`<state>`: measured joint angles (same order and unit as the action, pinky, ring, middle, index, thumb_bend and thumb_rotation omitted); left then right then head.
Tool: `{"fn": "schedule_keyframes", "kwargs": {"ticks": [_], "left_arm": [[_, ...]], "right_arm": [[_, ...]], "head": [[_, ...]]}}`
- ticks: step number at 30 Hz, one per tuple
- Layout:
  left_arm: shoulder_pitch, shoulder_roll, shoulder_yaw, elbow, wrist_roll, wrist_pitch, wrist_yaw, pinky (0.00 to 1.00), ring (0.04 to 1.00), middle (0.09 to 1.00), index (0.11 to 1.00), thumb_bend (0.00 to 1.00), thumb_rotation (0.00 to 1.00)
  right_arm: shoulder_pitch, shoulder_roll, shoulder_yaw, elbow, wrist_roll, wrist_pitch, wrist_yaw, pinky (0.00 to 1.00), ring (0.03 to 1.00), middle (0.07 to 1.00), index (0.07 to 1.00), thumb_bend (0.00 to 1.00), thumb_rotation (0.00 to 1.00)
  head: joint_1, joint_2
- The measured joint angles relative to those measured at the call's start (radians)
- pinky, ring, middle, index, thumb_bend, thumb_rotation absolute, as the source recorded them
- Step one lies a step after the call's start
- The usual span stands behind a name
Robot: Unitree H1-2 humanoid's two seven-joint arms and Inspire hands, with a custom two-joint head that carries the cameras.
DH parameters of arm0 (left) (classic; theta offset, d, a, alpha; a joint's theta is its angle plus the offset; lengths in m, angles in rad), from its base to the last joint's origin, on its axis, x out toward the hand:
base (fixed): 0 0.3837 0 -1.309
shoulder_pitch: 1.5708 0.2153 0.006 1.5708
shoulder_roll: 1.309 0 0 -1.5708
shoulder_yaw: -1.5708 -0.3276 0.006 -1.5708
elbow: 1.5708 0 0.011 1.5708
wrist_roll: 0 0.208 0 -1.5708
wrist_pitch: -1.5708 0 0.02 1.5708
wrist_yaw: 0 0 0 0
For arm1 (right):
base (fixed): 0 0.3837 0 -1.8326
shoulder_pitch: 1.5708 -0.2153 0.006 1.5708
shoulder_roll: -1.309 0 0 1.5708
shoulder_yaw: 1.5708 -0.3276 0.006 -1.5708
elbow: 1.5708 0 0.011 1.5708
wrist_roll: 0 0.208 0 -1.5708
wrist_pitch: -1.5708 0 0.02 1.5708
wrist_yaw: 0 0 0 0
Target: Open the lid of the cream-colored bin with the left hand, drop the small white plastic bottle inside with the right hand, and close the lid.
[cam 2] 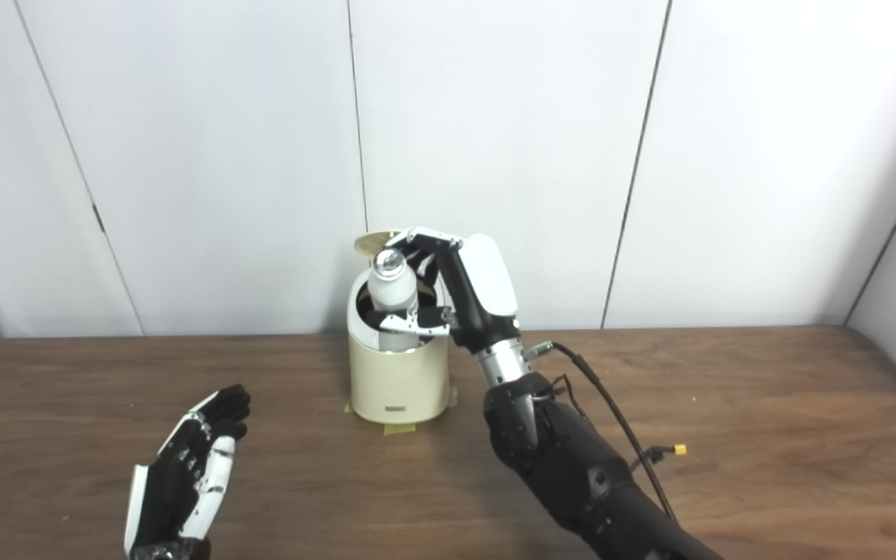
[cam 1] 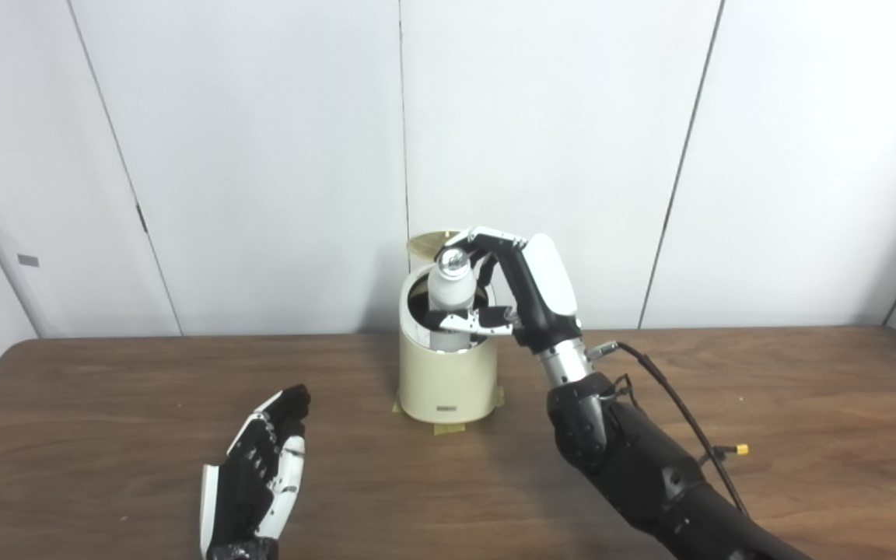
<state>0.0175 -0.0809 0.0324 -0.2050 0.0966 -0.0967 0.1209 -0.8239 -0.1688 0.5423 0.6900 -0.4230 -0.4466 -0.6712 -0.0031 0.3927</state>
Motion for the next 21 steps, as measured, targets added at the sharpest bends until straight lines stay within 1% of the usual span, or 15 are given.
{"fn": "schedule_keyframes", "kwargs": {"ticks": [2, 7, 9, 12, 13, 15, 17, 19, 21], "left_arm": [[0.000, 0.000, 0.000, 0.000, 0.000, 0.000, 0.000, 0.81, 0.818, 0.795, 0.785, 0.22, 0.48], [0.000, 0.000, -0.001, 0.000, -0.001, -0.003, 0.000, 0.81, 0.817, 0.798, 0.790, 0.22, 0.48], [0.000, 0.000, -0.001, 0.000, 0.000, -0.003, 0.000, 0.81, 0.816, 0.796, 0.788, 0.22, 0.49], [0.000, 0.000, -0.001, 0.000, 0.000, -0.003, 0.000, 0.81, 0.812, 0.792, 0.784, 0.22, 0.49], [0.000, 0.000, -0.001, 0.000, 0.001, -0.003, 0.000, 0.81, 0.813, 0.793, 0.784, 0.22, 0.49], [0.000, 0.000, -0.001, 0.000, 0.001, -0.003, 0.000, 0.81, 0.815, 0.794, 0.785, 0.22, 0.50], [0.000, 0.000, -0.001, 0.000, 0.001, -0.003, 0.000, 0.82, 0.822, 0.796, 0.786, 0.22, 0.51], [0.000, 0.000, -0.001, 0.000, 0.000, -0.003, 0.000, 0.83, 0.827, 0.800, 0.789, 0.22, 0.52], [0.000, 0.000, -0.001, 0.000, 0.001, -0.003, 0.000, 0.84, 0.828, 0.801, 0.791, 0.22, 0.52]], "right_arm": [[-0.002, 0.000, 0.009, 0.007, -0.001, 0.000, -0.015, 0.19, 0.444, 0.459, 0.512, 0.52, 0.00], [-0.005, -0.014, 0.035, 0.010, -0.010, 0.000, -0.053, 0.21, 0.445, 0.464, 0.507, 0.52, 0.00], [-0.005, -0.020, 0.041, 0.010, -0.011, 0.000, -0.065, 0.23, 0.415, 0.480, 0.515, 0.51, 0.00], [-0.005, -0.024, 0.046, 0.010, -0.008, 0.000, -0.071, 0.22, 0.441, 0.466, 0.508, 0.52, 0.00], [-0.005, -0.024, 0.046, 0.009, -0.006, 0.000, -0.071, 0.23, 0.399, 0.491, 0.518, 0.51, 0.00], [-0.006, -0.024, 0.047, 0.009, -0.003, 0.000, -0.071, 0.24, 0.378, 0.503, 0.524, 0.51, 0.00], [-0.008, -0.024, 0.053, 0.009, -0.004, 0.000, -0.074, 0.27, 0.382, 0.509, 0.521, 0.51, 0.00], [-0.011, -0.024, 0.059, 0.009, -0.005, 0.000, -0.079, 0.23, 0.432, 0.483, 0.501, 0.52, 0.00], [-0.012, -0.024, 0.062, 0.009, -0.006, 0.000, -0.080, 0.23, 0.442, 0.478, 0.497, 0.52, 0.00]], "head": [[0.000, 0.000], [0.000, 0.000], [0.000, 0.000], [0.000, 0.000], [-0.002, -0.002], [-0.002, -0.002], [0.000, -0.002], [0.002, -0.003], [0.002, -0.003]]}}
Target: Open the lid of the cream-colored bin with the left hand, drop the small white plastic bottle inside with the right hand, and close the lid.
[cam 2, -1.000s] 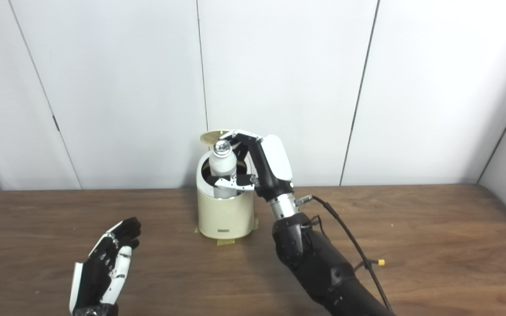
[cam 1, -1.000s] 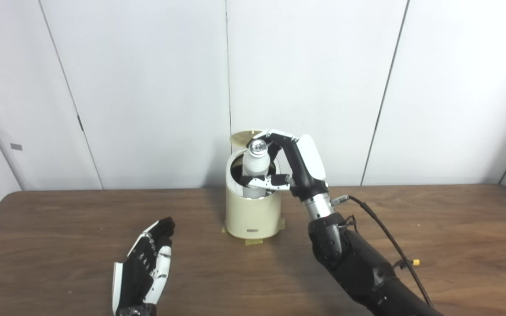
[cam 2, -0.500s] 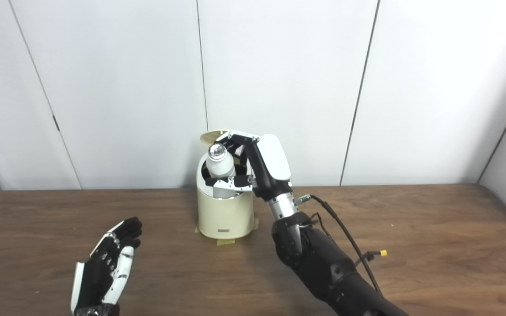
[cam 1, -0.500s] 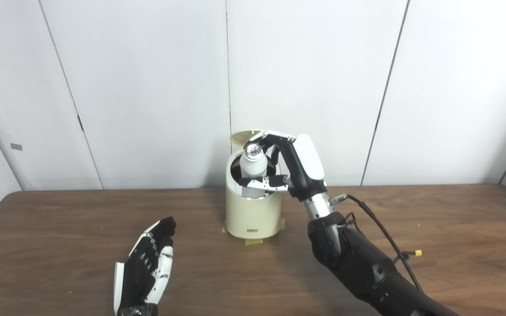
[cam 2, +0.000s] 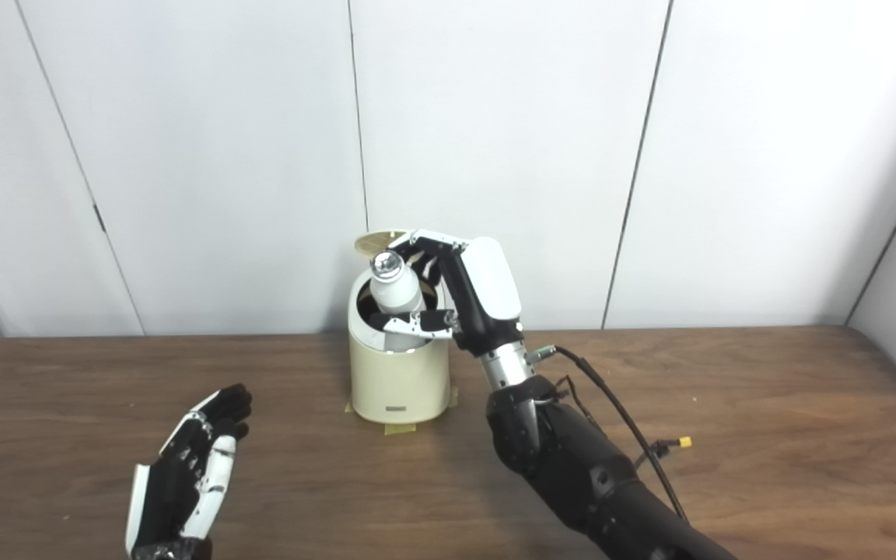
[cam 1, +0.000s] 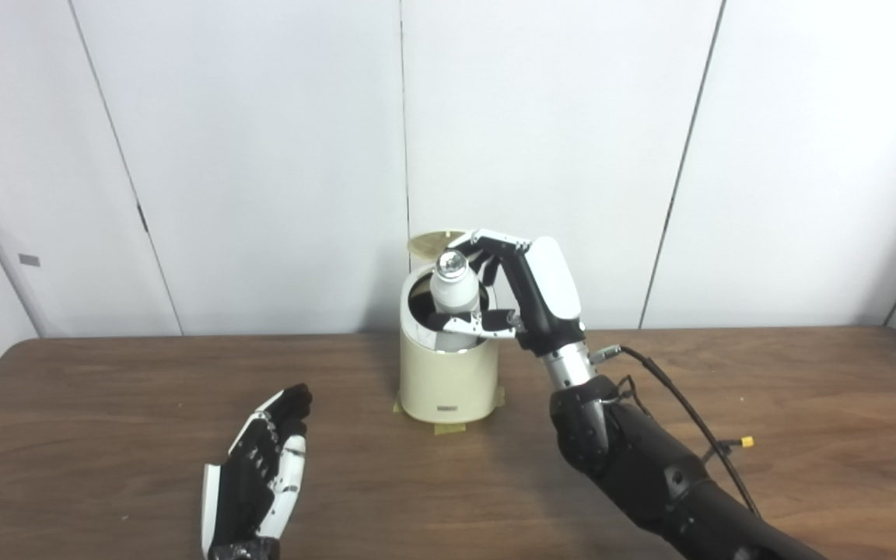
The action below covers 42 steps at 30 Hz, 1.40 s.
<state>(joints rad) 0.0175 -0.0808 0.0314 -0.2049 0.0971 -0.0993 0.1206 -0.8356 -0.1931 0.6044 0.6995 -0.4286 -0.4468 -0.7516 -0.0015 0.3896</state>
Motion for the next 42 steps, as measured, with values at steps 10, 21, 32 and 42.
{"fn": "schedule_keyframes", "kwargs": {"ticks": [10, 21, 32, 42], "left_arm": [[0.000, 0.000, 0.000, 0.000, 0.002, 0.000, 0.000, 0.83, 0.821, 0.797, 0.789, 0.23, 0.51], [0.000, 0.000, -0.001, 0.000, 0.008, 0.000, 0.000, 0.83, 0.824, 0.798, 0.786, 0.22, 0.51], [0.000, -0.005, -0.001, 0.000, 0.015, 0.000, 0.004, 0.82, 0.820, 0.798, 0.788, 0.22, 0.50], [0.000, -0.011, 0.000, 0.000, 0.019, 0.000, 0.004, 0.81, 0.817, 0.798, 0.788, 0.22, 0.51]], "right_arm": [[-0.001, -0.009, 0.023, 0.006, 0.002, -0.001, -0.010, 0.26, 0.391, 0.507, 0.514, 0.51, 0.00], [-0.001, -0.011, 0.027, 0.007, 0.021, -0.001, -0.010, 0.29, 0.383, 0.520, 0.504, 0.51, 0.00], [-0.001, -0.024, 0.034, 0.008, 0.018, -0.002, -0.014, 0.33, 0.404, 0.514, 0.496, 0.52, 0.00], [-0.005, -0.012, 0.047, 0.049, -0.020, -0.001, -0.064, 0.46, 0.470, 0.496, 0.472, 0.52, 0.00]], "head": [[0.003, 0.002], [0.005, 0.000], [0.009, -0.002], [0.005, 0.002]]}}
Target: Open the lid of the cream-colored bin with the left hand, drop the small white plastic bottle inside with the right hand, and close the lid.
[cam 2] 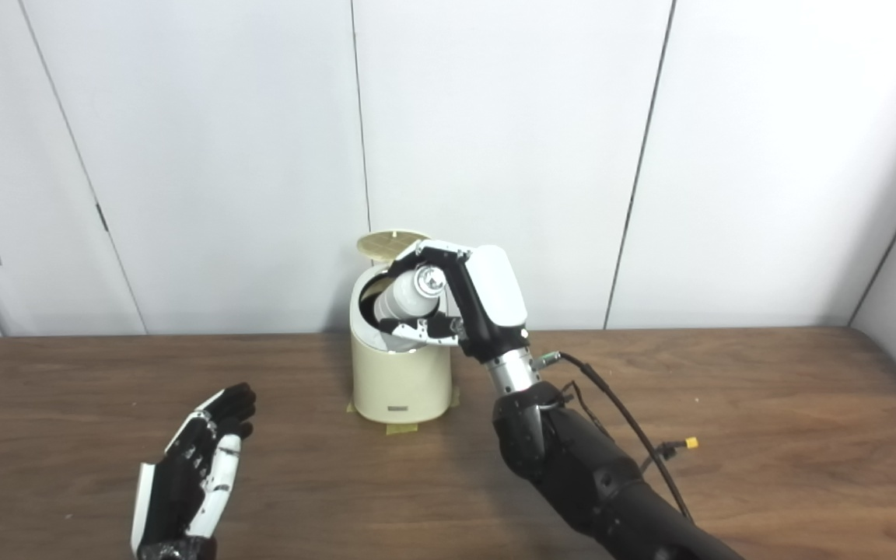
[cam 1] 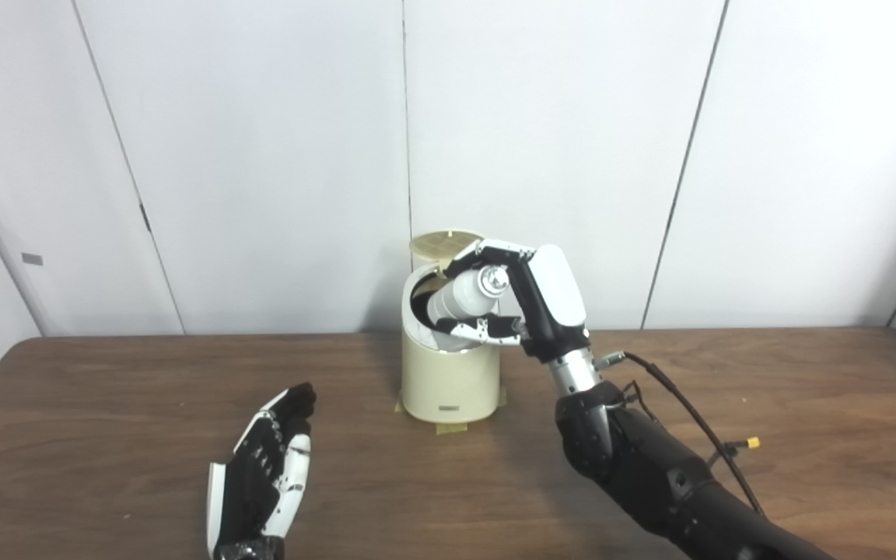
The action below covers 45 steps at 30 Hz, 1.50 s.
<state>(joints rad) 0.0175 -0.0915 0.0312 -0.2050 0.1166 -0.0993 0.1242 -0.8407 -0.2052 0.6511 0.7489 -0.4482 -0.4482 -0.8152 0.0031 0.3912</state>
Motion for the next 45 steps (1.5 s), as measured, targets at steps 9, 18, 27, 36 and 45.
{"fn": "schedule_keyframes", "kwargs": {"ticks": [9, 18, 27, 36, 45], "left_arm": [[0.000, 0.000, 0.000, 0.000, -0.002, 0.000, 0.000, 0.84, 0.826, 0.799, 0.792, 0.22, 0.51], [0.000, -0.001, 0.000, 0.000, -0.001, 0.001, 0.000, 0.84, 0.826, 0.801, 0.792, 0.22, 0.52], [0.000, -0.004, 0.000, 0.000, -0.001, 0.001, 0.000, 0.82, 0.816, 0.794, 0.788, 0.23, 0.51], [0.000, -0.004, 0.000, 0.000, -0.001, 0.001, 0.000, 0.82, 0.819, 0.796, 0.787, 0.23, 0.52], [0.000, -0.004, 0.000, 0.000, 0.002, 0.001, 0.000, 0.81, 0.821, 0.798, 0.788, 0.22, 0.51]], "right_arm": [[-0.003, 0.000, 0.006, 0.000, -0.011, 0.000, -0.008, 0.46, 0.468, 0.494, 0.473, 0.52, 0.00], [-0.003, -0.001, 0.006, 0.000, -0.010, 0.000, -0.010, 0.46, 0.470, 0.496, 0.473, 0.52, 0.00], [-0.004, 0.000, -0.002, 0.006, -0.014, 0.000, -0.009, 0.49, 0.549, 0.499, 0.480, 0.53, 0.00], [-0.004, 0.001, -0.005, 0.018, -0.021, 0.000, -0.009, 0.50, 0.567, 0.588, 0.491, 0.52, 0.13], [-0.004, 0.002, -0.006, 0.018, -0.010, 0.000, -0.008, 0.52, 0.578, 0.604, 0.614, 0.88, 0.06]], "head": [[0.000, 0.000], [0.000, -0.002], [0.000, -0.002], [-0.002, -0.003], [-0.002, -0.003]]}}
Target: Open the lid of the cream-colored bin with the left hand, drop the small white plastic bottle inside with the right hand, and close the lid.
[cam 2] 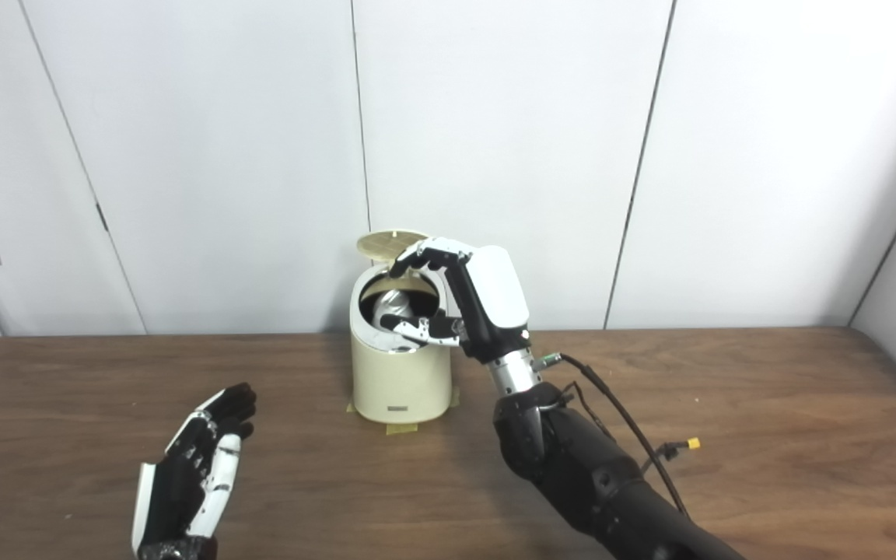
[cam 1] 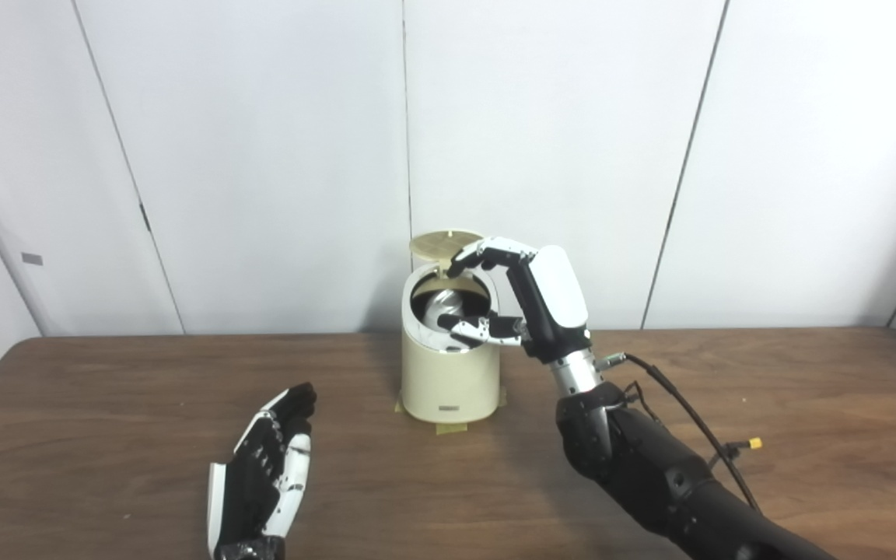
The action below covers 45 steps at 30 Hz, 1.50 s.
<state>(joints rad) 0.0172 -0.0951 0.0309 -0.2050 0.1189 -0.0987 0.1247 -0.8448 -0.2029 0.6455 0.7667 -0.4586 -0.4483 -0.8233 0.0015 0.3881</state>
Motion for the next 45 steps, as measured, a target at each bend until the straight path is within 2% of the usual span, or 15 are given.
{"fn": "schedule_keyframes", "kwargs": {"ticks": [4, 13, 17, 18, 20, 24, 27, 29, 31, 34, 35, 37, 42, 45], "left_arm": [[0.000, 0.000, 0.000, 0.000, 0.000, 0.000, 0.000, 0.82, 0.821, 0.797, 0.787, 0.23, 0.52], [0.000, 0.002, 0.000, 0.000, -0.004, 0.000, -0.003, 0.83, 0.821, 0.796, 0.788, 0.22, 0.51], [0.000, 0.002, 0.001, 0.000, -0.004, 0.000, -0.002, 0.84, 0.823, 0.796, 0.788, 0.22, 0.51], [0.000, 0.002, 0.001, 0.000, -0.004, 0.000, -0.002, 0.84, 0.823, 0.797, 0.788, 0.22, 0.51], [0.000, 0.002, 0.001, 0.000, -0.005, 0.000, -0.002, 0.83, 0.823, 0.798, 0.789, 0.21, 0.50], [0.000, 0.002, 0.002, 0.000, -0.006, 0.000, -0.003, 0.84, 0.825, 0.798, 0.788, 0.21, 0.51], [0.000, 0.002, 0.003, 0.000, -0.007, 0.000, -0.003, 0.83, 0.825, 0.799, 0.789, 0.22, 0.51], [0.000, 0.002, 0.004, 0.000, -0.008, 0.000, -0.003, 0.83, 0.827, 0.802, 0.791, 0.21, 0.51], [-0.001, 0.003, 0.004, 0.000, -0.008, 0.000, -0.004, 0.83, 0.824, 0.802, 0.792, 0.22, 0.51], [-0.002, 0.004, 0.006, 0.000, -0.008, 0.000, -0.004, 0.82, 0.822, 0.801, 0.791, 0.22, 0.51], [-0.001, 0.005, 0.007, 0.000, -0.008, 0.000, -0.005, 0.82, 0.822, 0.801, 0.791, 0.22, 0.51], [-0.001, 0.008, 0.010, 0.000, -0.010, 0.000, -0.005, 0.83, 0.822, 0.801, 0.790, 0.22, 0.52], [-0.001, 0.009, 0.010, -0.008, -0.024, 0.007, -0.005, 0.83, 0.826, 0.804, 0.792, 0.22, 0.53], [-0.001, 0.009, 0.010, -0.012, -0.026, 0.007, -0.005, 0.83, 0.824, 0.804, 0.792, 0.22, 0.52]], "right_arm": [[0.000, 0.000, 0.000, 0.000, -0.006, 0.000, 0.000, 0.53, 0.574, 0.603, 0.647, 0.92, 0.07], [0.000, 0.003, -0.006, 0.000, -0.015, 0.000, 0.000, 0.53, 0.572, 0.600, 0.634, 0.90, 0.09], [0.000, 0.004, -0.013, -0.001, -0.009, 0.000, -0.002, 0.50, 0.534, 0.549, 0.560, 0.79, 0.21], [0.000, 0.005, -0.015, -0.001, -0.006, 0.000, -0.007, 0.48, 0.503, 0.522, 0.523, 0.66, 0.18], [0.002, 0.007, -0.024, -0.006, 0.005, 0.000, -0.013, 0.42, 0.437, 0.472, 0.489, 0.55, 0.16], [0.016, 0.015, -0.054, -0.045, 0.039, 0.000, -0.015, 0.29, 0.303, 0.359, 0.474, 0.52, 0.15], [0.039, 0.020, -0.090, -0.078, 0.039, 0.001, -0.017, 0.22, 0.250, 0.313, 0.471, 0.51, 0.15], [0.065, 0.019, -0.109, -0.128, 0.055, 0.001, -0.015, 0.22, 0.255, 0.316, 0.471, 0.51, 0.15], [0.091, 0.018, -0.133, -0.180, 0.073, 0.000, -0.001, 0.28, 0.335, 0.425, 0.491, 0.51, 0.05], [0.145, 0.018, -0.194, -0.253, 0.080, 0.000, 0.022, 0.37, 0.437, 0.473, 0.500, 0.51, 0.01], [0.170, 0.020, -0.223, -0.278, 0.083, 0.000, 0.030, 0.39, 0.460, 0.509, 0.495, 0.49, 0.10], [0.222, 0.022, -0.272, -0.312, 0.094, 0.000, 0.055, 0.42, 0.507, 0.555, 0.494, 0.49, 0.15], [0.370, 0.018, -0.384, -0.437, 0.173, 0.003, 0.177, 0.53, 0.623, 0.648, 0.497, 0.48, 0.17], [0.447, 0.021, -0.452, -0.518, 0.225, 0.005, 0.255, 0.55, 0.639, 0.662, 0.497, 0.48, 0.17]], "head": [[0.000, 0.000], [-0.002, 0.000], [-0.003, 0.002], [-0.003, 0.002], [-0.003, 0.002], [-0.003, 0.003], [-0.003, 0.003], [-0.005, 0.005], [-0.005, 0.006], [-0.006, 0.006], [-0.008, 0.008], [-0.009, 0.009], [-0.009, 0.012], [-0.011, 0.014]]}}
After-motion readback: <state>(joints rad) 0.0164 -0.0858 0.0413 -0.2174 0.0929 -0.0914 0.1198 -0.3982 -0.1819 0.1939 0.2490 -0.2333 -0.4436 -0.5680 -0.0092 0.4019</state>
